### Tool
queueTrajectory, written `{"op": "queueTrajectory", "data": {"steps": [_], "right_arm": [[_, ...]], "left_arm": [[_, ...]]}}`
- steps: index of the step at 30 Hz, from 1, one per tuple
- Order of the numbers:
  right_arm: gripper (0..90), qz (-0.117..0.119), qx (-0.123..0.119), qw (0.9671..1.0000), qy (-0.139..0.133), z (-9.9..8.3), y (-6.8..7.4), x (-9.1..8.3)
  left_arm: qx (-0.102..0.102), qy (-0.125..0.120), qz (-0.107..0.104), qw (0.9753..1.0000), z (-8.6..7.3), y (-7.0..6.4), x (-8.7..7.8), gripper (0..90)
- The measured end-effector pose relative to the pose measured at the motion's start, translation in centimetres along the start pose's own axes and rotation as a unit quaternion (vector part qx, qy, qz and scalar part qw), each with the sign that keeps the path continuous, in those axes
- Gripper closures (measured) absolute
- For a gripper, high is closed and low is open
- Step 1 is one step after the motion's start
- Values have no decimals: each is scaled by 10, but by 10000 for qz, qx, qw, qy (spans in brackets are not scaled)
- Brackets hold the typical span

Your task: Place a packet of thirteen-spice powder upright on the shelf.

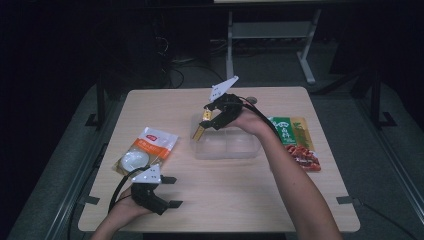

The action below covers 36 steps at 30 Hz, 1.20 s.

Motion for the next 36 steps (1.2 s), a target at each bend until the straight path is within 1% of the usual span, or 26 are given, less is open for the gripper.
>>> {"op": "queueTrajectory", "data": {"steps": [1,2,3,4,8,9,10,12,14,19,22,24,28,34,36], "right_arm": [[314,18,48,10000,-63,2,1,1],[314,6,-23,10000,-56,3,-1,2],[313,11,-39,10000,-71,3,-1,3],[313,25,5,10000,-87,4,-1,4],[313,52,12,9998,-203,7,-3,8],[312,80,37,9998,-191,7,-2,9],[312,96,-19,9997,-206,8,-3,11],[312,152,-13,9997,-215,8,-2,14],[312,188,-14,9996,-189,7,-2,18],[311,259,12,9996,-101,5,-3,30],[310,293,39,9996,9,2,-3,38],[310,311,8,9995,50,0,-4,43],[309,323,37,9995,50,0,-5,48],[295,321,101,9992,215,-9,-4,54],[278,324,170,9992,185,-11,-5,55]], "left_arm": [[0,2,-1,10000,0,0,0,159],[0,4,0,10000,0,0,0,160],[-1,7,-3,10000,0,0,0,159],[-2,8,-5,10000,0,0,0,159],[6,17,-16,10000,0,0,0,160],[-1,3,-20,10000,0,0,0,159],[8,-2,-27,10000,0,0,0,160],[49,38,-27,10000,-1,0,0,159],[-12,15,-40,10000,0,-1,1,159],[11,32,-51,10000,0,-1,1,159],[17,64,-39,10000,-1,-1,2,159],[18,82,-35,10000,-2,-1,2,159],[-1,85,-9,10000,-2,0,3,158],[-68,103,42,9999,-2,2,4,155],[-84,109,57,9999,-2,2,4,151]]}}
Point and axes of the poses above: each handheld gripper's, and its own axes: x roughly forward along the jaws, z roughly out of its top, y roughly to its left, the point moved 10 cm from there along x, roughly forward along the jaws, and after that the axes turned 11 degrees about z, right-handed, at the moved point
